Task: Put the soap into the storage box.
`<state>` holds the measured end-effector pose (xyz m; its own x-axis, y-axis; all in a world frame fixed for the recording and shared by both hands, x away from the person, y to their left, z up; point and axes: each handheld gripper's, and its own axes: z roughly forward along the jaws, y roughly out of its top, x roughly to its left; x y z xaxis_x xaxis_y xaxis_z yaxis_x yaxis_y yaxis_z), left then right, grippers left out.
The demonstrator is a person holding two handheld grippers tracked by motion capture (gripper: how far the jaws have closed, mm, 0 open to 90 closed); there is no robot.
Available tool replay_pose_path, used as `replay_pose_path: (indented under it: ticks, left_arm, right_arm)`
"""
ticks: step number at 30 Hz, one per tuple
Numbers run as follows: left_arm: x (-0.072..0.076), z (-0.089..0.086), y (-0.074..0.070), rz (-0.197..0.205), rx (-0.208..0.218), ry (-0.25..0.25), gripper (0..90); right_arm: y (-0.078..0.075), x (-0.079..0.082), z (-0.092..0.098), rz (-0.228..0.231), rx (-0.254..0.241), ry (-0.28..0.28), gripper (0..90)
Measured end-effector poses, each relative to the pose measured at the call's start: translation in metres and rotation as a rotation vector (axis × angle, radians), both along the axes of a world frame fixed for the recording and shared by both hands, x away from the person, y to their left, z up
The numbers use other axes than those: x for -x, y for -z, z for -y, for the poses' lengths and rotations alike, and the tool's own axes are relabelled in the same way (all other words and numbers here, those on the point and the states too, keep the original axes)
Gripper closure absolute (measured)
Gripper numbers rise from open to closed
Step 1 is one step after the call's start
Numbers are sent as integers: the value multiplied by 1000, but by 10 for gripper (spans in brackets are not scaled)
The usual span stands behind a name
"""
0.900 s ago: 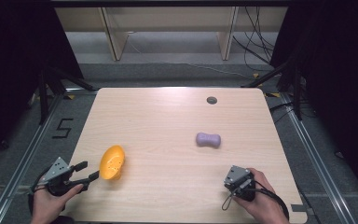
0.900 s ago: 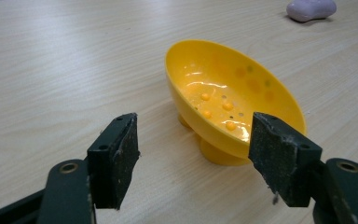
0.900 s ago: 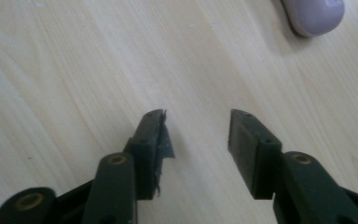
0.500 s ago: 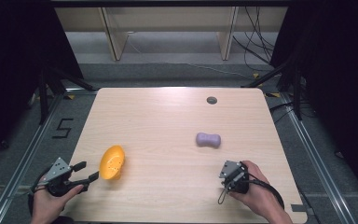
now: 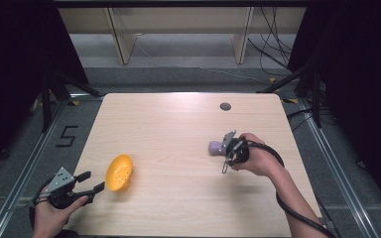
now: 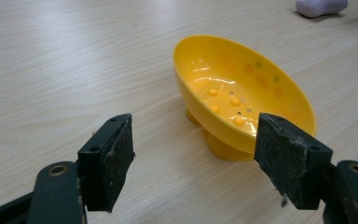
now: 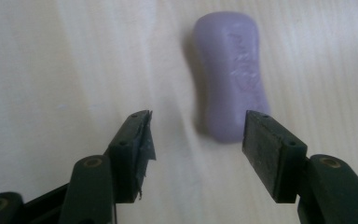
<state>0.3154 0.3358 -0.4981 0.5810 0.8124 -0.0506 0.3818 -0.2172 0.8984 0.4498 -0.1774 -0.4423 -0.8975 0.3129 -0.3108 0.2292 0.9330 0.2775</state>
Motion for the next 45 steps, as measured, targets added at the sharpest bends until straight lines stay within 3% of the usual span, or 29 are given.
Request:
replay_pose_path:
  ticks: [2, 3, 5, 6, 7, 8, 9, 14, 16, 18, 19, 21, 27, 28, 33, 34, 35, 36, 41, 42, 44, 45]
  left_arm:
    - [-2, -2, 0, 16, -19, 16, 272]
    - [-1, -2, 0, 13, -11, 8, 272]
    - [0, -2, -1, -2, -5, -5, 272]
    - [-1, -2, -1, 14, -14, 12, 271]
    - [-1, -2, 0, 13, -11, 9, 271]
    - [-1, -2, 0, 13, -12, 11, 270]
    - [-2, -2, 0, 18, -16, 19, 269]
    - [-1, -2, 0, 16, -13, 15, 262]
    - [-1, -2, 0, 14, -9, 13, 261]
    - [-1, -2, 0, 12, -11, 13, 259]
    - [-2, -2, 0, 16, -16, 20, 258]
    - [0, 0, 0, -1, 7, -2, 257]
    - [-1, -2, 0, 11, -15, 12, 256]
    - [-2, -2, 0, 15, -20, 19, 256]
    - [-1, -2, -1, 12, -13, 13, 254]
    - [-1, -2, -1, 12, -13, 13, 254]
    - [-1, -2, -1, 15, -18, 18, 254]
    - [-1, -2, -1, 15, -18, 18, 254]
    - [-1, -2, 0, 12, -19, 16, 254]
    - [-1, -1, 0, 7, -11, 10, 254]
    - [-1, -2, 0, 11, -18, 15, 254]
    - [-1, -2, 0, 11, -18, 15, 254]
  right_arm:
    - [0, -7, -3, 5, 8, -8, 425]
    - [-1, -18, -7, 6, 33, -26, 420]
    - [-1, -23, -9, 9, 36, -28, 420]
    - [-1, -29, -12, 16, 42, -58, 420]
    - [-1, -31, -14, 5, 44, -39, 419]
    - [-1, -37, -16, 4, 56, -86, 417]
    - [1, -39, -18, -14, 61, -57, 417]
    - [10, -55, -26, -60, 110, -74, 412]
    - [12, -55, -27, -67, 112, -63, 412]
    - [13, -59, -28, -80, 125, -88, 411]
    - [16, -59, -29, -96, 141, -55, 411]
    - [18, -62, -30, -93, 153, -71, 413]
    - [21, -60, -34, -108, 161, -27, 419]
    - [22, -63, -34, -102, 172, -60, 421]
    - [24, -65, -34, -110, 182, -75, 429]
    - [24, -66, -34, -116, 183, -75, 431]
    - [24, -64, -34, -123, 196, -36, 434]
    - [25, -67, -32, -126, 187, -63, 438]
    - [26, -67, -32, -135, 196, -43, 448]
    - [28, -70, -31, -126, 187, -65, 453]
    - [29, -70, -32, -134, 199, -56, 465]
    - [29, -69, -33, -141, 195, -23, 466]
